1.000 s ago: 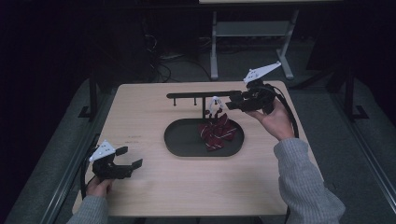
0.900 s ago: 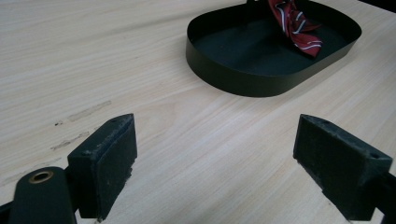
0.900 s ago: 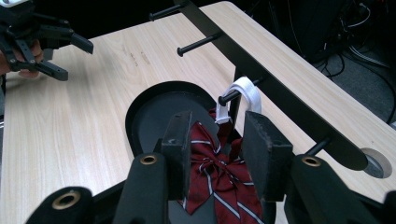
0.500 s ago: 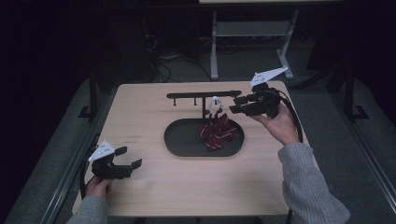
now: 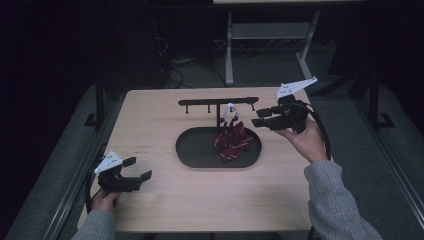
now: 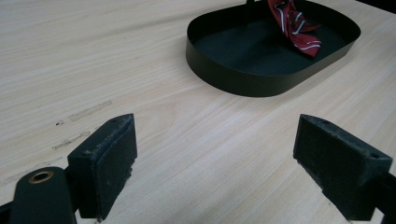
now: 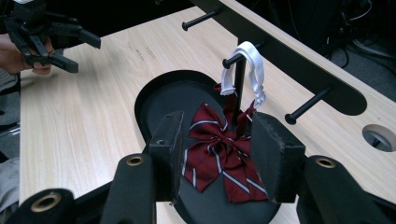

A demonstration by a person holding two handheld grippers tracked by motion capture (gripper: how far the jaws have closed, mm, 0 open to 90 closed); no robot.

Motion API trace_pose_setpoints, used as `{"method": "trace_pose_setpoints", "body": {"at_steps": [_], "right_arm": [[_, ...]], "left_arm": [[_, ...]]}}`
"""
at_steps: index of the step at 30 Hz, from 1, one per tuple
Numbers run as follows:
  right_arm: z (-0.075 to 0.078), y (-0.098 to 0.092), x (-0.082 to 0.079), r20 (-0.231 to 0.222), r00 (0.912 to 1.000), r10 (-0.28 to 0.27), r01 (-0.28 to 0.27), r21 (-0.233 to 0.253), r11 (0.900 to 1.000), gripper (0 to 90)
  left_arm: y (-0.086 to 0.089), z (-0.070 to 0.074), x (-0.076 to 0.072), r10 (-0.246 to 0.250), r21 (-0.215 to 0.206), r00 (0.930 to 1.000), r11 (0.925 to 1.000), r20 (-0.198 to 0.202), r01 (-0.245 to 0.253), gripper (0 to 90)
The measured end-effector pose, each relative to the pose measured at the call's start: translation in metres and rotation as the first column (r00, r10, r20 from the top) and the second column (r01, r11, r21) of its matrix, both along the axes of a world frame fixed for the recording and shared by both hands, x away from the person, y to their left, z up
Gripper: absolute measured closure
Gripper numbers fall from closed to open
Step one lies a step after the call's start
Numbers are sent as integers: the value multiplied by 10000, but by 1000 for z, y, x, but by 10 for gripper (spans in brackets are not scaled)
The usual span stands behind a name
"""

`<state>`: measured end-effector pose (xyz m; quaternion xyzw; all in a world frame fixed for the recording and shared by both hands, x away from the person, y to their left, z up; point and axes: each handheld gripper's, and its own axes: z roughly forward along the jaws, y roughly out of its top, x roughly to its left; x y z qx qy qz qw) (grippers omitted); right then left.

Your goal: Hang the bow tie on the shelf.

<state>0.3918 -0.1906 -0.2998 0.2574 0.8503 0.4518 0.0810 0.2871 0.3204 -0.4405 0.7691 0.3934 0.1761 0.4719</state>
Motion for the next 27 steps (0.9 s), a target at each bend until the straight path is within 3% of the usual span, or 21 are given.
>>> {"method": "trace_pose_setpoints", "body": {"at_steps": [27], "right_arm": [[-22, -20, -14, -193, 9996, -212, 213, 66, 9998, 498]], "left_arm": [[0, 0, 0, -39, 42, 10000, 10000, 22, 39, 130]]}}
